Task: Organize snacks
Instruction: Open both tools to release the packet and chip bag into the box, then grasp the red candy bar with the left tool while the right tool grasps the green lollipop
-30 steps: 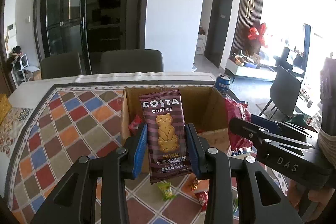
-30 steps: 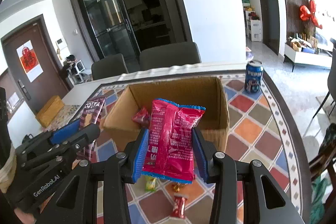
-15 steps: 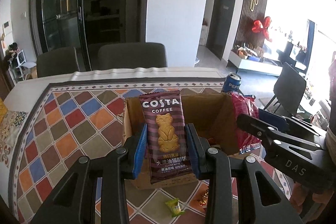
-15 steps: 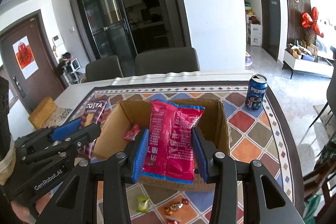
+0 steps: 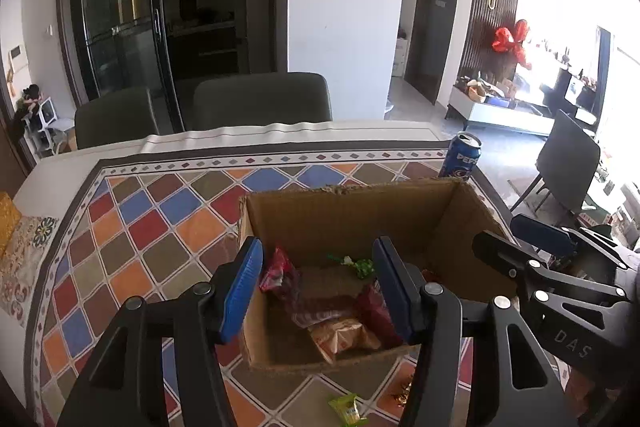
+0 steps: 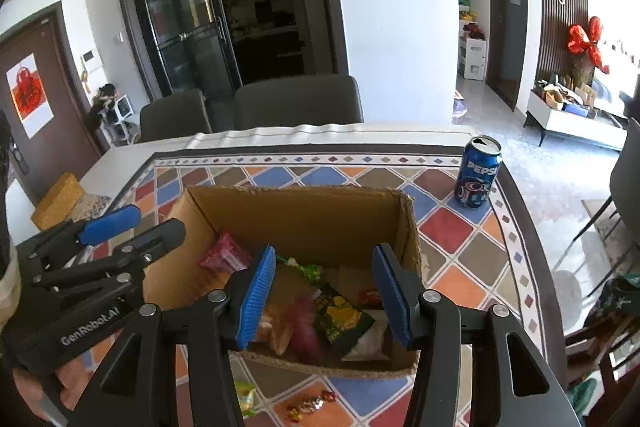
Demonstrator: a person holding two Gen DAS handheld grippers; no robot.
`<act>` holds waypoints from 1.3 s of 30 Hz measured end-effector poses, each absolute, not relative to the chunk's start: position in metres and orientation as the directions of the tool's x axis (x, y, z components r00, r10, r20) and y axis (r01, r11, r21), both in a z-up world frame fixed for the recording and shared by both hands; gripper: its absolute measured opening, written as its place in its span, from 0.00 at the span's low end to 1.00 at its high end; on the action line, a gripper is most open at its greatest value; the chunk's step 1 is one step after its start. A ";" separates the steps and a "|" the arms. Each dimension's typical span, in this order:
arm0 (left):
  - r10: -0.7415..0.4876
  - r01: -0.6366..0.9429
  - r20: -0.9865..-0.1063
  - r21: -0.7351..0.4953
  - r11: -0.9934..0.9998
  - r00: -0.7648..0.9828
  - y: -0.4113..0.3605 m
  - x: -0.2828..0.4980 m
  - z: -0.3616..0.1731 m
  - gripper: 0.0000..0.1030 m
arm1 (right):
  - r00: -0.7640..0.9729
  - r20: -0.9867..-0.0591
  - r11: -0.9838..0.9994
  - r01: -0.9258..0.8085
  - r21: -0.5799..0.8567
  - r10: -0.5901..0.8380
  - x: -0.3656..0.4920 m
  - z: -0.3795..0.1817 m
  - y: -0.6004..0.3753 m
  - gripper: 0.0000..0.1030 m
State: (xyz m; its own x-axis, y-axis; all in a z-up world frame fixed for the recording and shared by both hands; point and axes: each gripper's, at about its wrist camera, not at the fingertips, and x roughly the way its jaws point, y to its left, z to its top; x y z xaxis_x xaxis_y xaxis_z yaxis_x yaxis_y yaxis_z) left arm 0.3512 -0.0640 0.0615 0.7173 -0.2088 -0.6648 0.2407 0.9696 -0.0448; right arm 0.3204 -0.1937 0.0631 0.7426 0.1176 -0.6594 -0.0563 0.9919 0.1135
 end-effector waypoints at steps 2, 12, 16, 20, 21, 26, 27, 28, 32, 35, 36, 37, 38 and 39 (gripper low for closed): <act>-0.208 0.241 -0.660 -0.041 0.970 0.722 -0.065 0.344 0.063 0.55 | 0.747 -0.655 0.992 -0.054 0.114 0.116 0.314 0.064 -0.195 0.51; -0.241 0.279 -0.629 -0.040 0.959 0.739 -0.072 0.303 0.073 0.55 | 0.782 -0.613 0.992 -0.050 0.116 0.111 0.272 0.076 -0.204 0.51; -0.256 0.298 -0.622 -0.037 0.954 0.740 -0.078 0.283 0.072 0.56 | 0.787 -0.606 0.991 -0.043 0.129 0.113 0.255 0.079 -0.209 0.51; -0.271 0.320 -0.629 -0.038 0.947 0.729 -0.086 0.270 0.067 0.56 | 0.786 -0.608 0.990 -0.032 0.137 0.109 0.238 0.075 -0.216 0.51; -0.275 0.324 -0.632 -0.039 0.945 0.725 -0.088 0.267 0.066 0.56 | 0.784 -0.611 0.990 -0.029 0.139 0.109 0.235 0.074 -0.217 0.51; -0.299 0.349 -0.651 -0.055 0.936 0.698 -0.099 0.254 0.054 0.57 | 0.776 -0.623 0.989 -0.009 0.146 0.099 0.218 0.065 -0.227 0.51; -0.302 0.354 -0.656 -0.056 0.933 0.692 -0.101 0.252 0.052 0.57 | 0.773 -0.627 0.989 -0.004 0.150 0.098 0.214 0.063 -0.230 0.51; -0.303 0.357 -0.661 -0.056 0.932 0.686 -0.104 0.250 0.049 0.57 | 0.771 -0.629 0.988 -0.001 0.151 0.097 0.213 0.060 -0.232 0.51; -0.306 0.369 -0.680 -0.056 0.928 0.666 -0.110 0.243 0.038 0.57 | 0.752 -0.654 0.988 0.020 0.153 0.085 0.204 0.048 -0.239 0.51; -0.309 0.378 -0.700 -0.059 0.924 0.644 -0.116 0.238 0.026 0.57 | 0.736 -0.673 0.988 0.035 0.153 0.078 0.198 0.037 -0.243 0.51; -0.309 0.382 -0.708 -0.061 0.922 0.635 -0.118 0.237 0.023 0.57 | 0.730 -0.679 0.987 0.039 0.155 0.078 0.196 0.034 -0.244 0.51; -0.310 0.384 -0.714 -0.062 0.921 0.627 -0.120 0.235 0.020 0.57 | 0.722 -0.688 0.987 0.043 0.157 0.078 0.194 0.030 -0.246 0.51; -0.311 0.387 -0.723 -0.065 0.920 0.617 -0.121 0.233 0.015 0.57 | 0.714 -0.695 0.986 0.048 0.161 0.079 0.192 0.025 -0.247 0.51; -0.311 0.388 -0.729 -0.067 0.919 0.610 -0.122 0.232 0.011 0.57 | 0.707 -0.703 0.985 0.051 0.163 0.080 0.189 0.020 -0.248 0.51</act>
State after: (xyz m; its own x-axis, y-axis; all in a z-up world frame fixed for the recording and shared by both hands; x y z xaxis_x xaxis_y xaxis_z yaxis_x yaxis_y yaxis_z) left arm 0.2325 -0.1219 0.0112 0.6097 -0.3108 -0.7291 0.3879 0.9192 -0.0674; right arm 0.1894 -0.2480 0.0199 0.7067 0.0796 -0.7030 0.0512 0.9853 0.1630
